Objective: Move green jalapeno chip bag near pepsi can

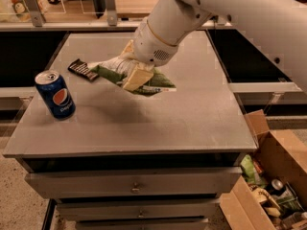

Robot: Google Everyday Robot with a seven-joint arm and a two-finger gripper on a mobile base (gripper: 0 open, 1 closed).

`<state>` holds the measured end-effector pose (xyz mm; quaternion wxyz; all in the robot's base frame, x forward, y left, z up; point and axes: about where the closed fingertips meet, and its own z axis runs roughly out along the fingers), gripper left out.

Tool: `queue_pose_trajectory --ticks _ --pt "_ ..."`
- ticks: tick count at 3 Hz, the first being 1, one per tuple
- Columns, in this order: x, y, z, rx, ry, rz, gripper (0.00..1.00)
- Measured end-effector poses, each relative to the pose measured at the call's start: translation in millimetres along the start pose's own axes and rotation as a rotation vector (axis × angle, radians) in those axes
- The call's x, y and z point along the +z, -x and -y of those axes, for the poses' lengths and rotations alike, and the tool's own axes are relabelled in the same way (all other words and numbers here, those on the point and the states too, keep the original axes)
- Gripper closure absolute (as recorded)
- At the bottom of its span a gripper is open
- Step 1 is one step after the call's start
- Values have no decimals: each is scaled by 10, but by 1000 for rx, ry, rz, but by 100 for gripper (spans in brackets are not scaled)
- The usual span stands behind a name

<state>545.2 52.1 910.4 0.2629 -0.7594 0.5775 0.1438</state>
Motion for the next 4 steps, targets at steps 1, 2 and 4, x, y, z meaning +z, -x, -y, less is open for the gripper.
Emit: queue_pose_trajectory --ticks 1,2,4 --pt "242 114 -38 -6 40 -22 100" --pt "451 149 -63 10 76 -64 100" --pt "644 197 -72 88 135 -132 82"
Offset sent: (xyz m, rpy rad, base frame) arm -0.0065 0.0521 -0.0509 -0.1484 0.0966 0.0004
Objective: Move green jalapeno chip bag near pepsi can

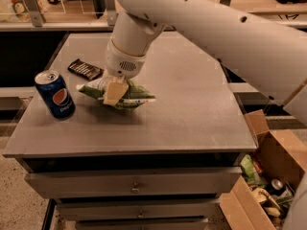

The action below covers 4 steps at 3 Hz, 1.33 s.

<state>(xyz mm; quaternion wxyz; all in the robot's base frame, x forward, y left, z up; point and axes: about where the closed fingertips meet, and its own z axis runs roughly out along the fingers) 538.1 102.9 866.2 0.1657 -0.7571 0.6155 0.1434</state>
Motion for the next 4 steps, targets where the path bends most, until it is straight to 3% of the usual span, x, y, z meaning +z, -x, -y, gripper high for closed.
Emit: queue_pose_trajectory --ticks 3,4 --pt "-68 110 -91 55 32 26 12" --pt "-145 166 -142 45 34 51 0"
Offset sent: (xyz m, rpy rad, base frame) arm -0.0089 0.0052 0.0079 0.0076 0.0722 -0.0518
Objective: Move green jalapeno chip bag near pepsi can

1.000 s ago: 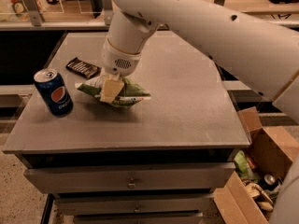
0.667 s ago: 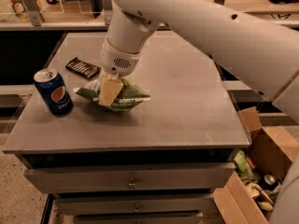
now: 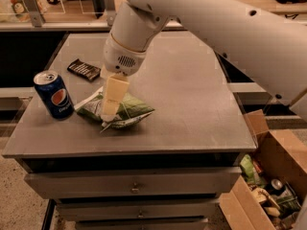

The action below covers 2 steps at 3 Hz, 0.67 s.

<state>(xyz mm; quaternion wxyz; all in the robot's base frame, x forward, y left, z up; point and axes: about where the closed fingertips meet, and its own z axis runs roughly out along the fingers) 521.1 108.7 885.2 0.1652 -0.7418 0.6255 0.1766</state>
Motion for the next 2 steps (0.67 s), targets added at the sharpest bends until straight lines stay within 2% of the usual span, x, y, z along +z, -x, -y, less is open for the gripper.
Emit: queue_pose_trajectory --ticks 1,2 --pt "-147 -81 -40 -17 38 36 0" --pt "-156 -83 -45 -21 41 36 0"
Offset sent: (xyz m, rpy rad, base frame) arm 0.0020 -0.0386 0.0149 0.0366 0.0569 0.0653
